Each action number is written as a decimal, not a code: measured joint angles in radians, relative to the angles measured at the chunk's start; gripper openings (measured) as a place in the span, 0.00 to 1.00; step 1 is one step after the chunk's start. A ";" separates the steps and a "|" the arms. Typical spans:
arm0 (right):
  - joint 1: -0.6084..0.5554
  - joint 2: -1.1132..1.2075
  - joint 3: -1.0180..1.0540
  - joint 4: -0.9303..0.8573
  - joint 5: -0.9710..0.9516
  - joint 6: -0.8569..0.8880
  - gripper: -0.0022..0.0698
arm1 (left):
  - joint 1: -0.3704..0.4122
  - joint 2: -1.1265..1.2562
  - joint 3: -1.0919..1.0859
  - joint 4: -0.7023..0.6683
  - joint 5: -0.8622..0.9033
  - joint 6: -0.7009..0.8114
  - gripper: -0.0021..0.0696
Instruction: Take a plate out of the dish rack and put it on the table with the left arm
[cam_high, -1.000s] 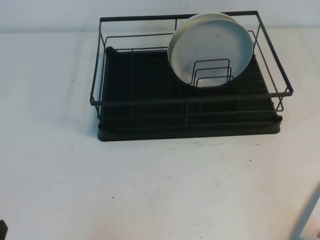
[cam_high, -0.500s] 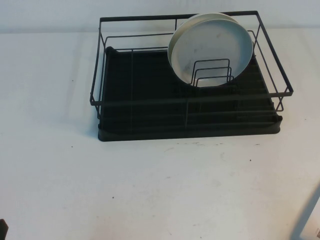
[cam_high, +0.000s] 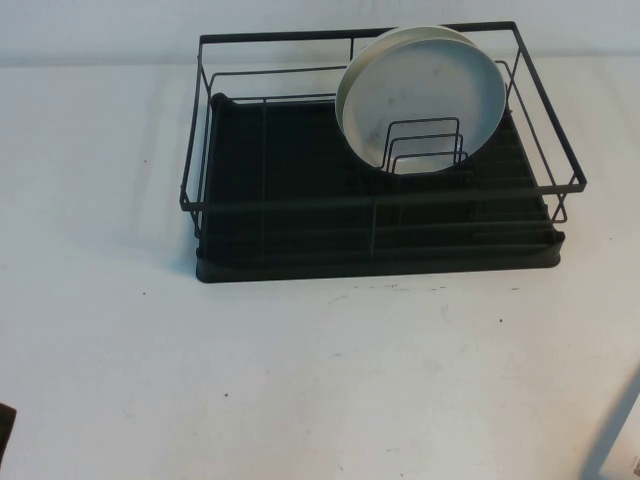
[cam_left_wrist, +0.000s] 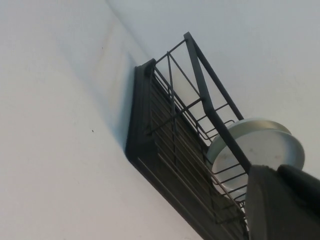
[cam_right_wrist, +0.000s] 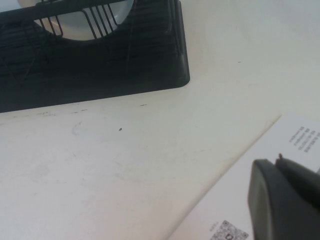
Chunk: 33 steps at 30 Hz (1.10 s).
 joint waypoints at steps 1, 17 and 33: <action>0.000 0.000 0.000 0.000 0.000 0.000 0.00 | 0.000 0.000 0.000 -0.012 0.000 -0.010 0.02; 0.000 0.000 0.000 0.000 0.000 0.000 0.00 | 0.000 0.274 -0.410 -0.033 0.507 0.599 0.02; 0.000 0.000 0.000 0.000 0.000 0.000 0.00 | -0.006 0.940 -0.904 -0.115 0.821 1.284 0.02</action>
